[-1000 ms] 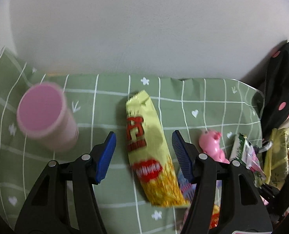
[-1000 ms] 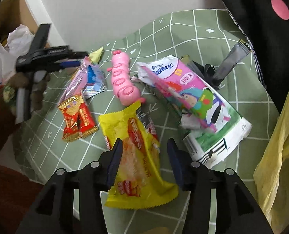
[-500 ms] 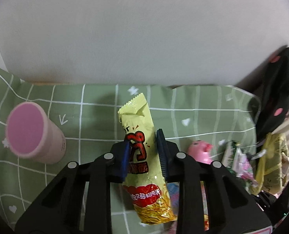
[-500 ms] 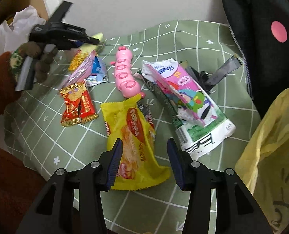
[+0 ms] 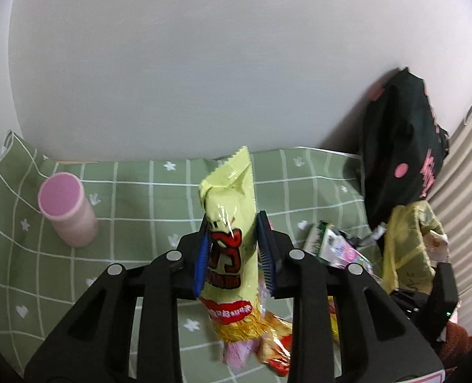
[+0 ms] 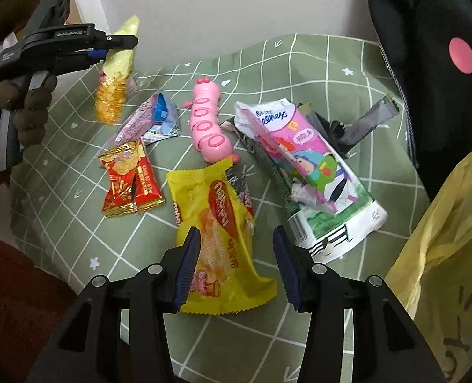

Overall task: Collect trash
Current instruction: 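Grasp the yellow biscuit pack with the right gripper while the left gripper grasps the yellow snack stick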

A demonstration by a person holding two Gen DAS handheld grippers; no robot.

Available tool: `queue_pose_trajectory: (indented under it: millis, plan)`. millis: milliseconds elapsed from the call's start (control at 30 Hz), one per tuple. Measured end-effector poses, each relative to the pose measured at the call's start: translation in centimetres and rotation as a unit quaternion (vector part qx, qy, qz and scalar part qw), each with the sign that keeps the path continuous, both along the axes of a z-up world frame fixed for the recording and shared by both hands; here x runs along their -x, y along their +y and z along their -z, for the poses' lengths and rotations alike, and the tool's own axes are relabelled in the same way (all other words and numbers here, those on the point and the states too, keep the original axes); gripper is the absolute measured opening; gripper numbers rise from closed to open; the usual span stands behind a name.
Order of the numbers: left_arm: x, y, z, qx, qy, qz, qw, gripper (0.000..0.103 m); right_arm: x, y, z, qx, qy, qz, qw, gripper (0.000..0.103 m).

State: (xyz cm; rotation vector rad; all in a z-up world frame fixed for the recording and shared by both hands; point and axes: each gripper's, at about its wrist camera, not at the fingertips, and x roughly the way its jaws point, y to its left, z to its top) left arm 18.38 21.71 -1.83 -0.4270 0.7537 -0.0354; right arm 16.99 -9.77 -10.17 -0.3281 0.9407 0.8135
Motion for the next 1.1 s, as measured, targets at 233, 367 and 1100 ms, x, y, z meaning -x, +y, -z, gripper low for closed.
queue_pose_trajectory:
  millis: [233, 367, 1100]
  plan:
    - [0.3, -4.2, 1.7, -0.010, 0.026, 0.063, 0.9976, 0.026, 0.4, -0.1, 1.1, 0.010, 0.011, 0.000, 1.000, 0.043]
    - [0.6, -5.2, 2.0, -0.005, 0.035, 0.079, 0.9962, 0.026, 0.2, 0.0, 1.6, 0.004, 0.036, 0.000, 0.999, 0.014]
    - [-3.1, -6.3, 1.6, 0.000, 0.042, 0.109, 0.9932, 0.033, 1.2, -2.5, -6.0, -0.034, -0.057, 0.106, 0.992, 0.006]
